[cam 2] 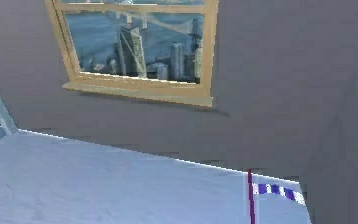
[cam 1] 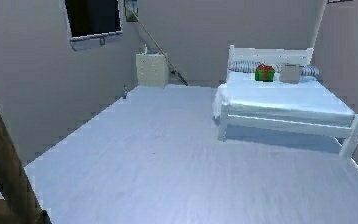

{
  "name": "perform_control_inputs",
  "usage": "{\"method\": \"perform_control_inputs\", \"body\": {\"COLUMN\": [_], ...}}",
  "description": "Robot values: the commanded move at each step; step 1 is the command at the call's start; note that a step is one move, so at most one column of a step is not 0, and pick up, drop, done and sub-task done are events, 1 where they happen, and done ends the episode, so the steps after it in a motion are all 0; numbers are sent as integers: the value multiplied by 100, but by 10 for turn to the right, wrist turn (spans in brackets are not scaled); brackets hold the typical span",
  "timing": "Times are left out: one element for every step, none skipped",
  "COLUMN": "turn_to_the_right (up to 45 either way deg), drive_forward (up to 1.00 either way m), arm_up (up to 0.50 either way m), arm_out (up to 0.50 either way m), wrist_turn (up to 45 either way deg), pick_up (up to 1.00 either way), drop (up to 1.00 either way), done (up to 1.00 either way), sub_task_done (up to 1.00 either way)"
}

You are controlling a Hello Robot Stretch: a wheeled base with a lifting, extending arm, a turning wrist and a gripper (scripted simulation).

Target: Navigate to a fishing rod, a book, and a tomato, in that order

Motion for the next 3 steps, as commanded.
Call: {"method": "perform_control_inputs", "body": {"turn_to_the_right": [0, 0, 60], "drive_forward": [100, 100, 0], "arm_up": [0, 0, 0], "arm_out": [0, 0, 0], "wrist_turn": [0, 0, 0], "pick_up": [0, 0, 0], "drop": [0, 0, 0], "done": [0, 0, 0], "sub_task_done": [0, 0, 0]}}
